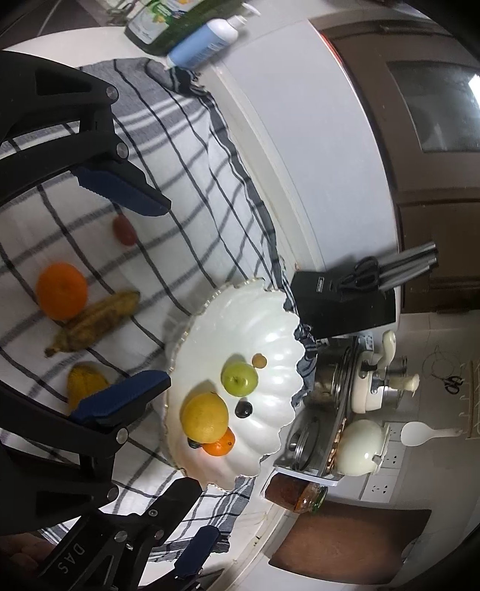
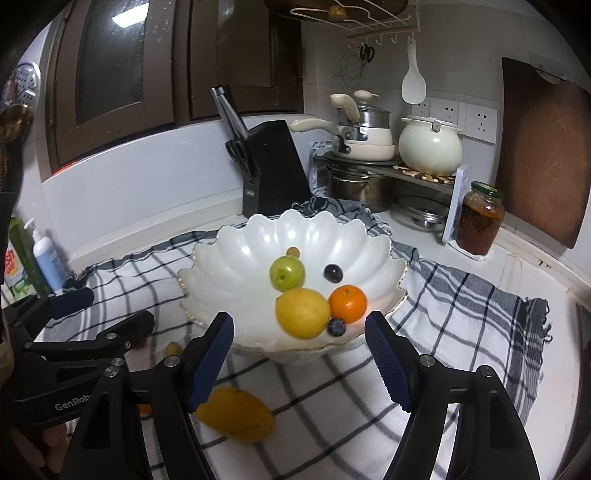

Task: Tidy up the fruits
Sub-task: 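Move the left tool to the orange while the right tool approaches the banana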

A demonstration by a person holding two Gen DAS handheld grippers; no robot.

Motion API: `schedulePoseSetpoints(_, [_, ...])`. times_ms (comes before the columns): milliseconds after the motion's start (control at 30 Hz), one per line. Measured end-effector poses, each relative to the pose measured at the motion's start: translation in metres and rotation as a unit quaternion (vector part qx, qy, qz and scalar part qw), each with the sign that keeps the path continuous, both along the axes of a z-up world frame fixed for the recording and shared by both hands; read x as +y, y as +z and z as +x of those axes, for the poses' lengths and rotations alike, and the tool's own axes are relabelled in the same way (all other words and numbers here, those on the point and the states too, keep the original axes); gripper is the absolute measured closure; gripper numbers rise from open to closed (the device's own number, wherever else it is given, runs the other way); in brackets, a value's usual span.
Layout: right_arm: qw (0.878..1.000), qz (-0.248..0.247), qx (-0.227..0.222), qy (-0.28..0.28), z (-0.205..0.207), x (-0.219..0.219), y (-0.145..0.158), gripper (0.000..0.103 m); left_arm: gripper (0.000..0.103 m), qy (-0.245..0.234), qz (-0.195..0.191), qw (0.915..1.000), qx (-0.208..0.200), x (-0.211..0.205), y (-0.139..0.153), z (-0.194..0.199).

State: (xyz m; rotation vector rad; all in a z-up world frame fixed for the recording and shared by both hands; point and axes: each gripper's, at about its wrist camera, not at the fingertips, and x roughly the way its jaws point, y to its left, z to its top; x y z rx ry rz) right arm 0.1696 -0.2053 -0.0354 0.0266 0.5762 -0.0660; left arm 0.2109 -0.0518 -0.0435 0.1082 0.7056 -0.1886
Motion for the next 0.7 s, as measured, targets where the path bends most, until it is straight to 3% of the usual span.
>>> schedulePoseSetpoints(700, [1.0,0.002,0.015,0.008,-0.034,0.033,-0.015,0.029,0.014,0.013,0.002,0.9999,0.011,0.04,-0.016,-0.046])
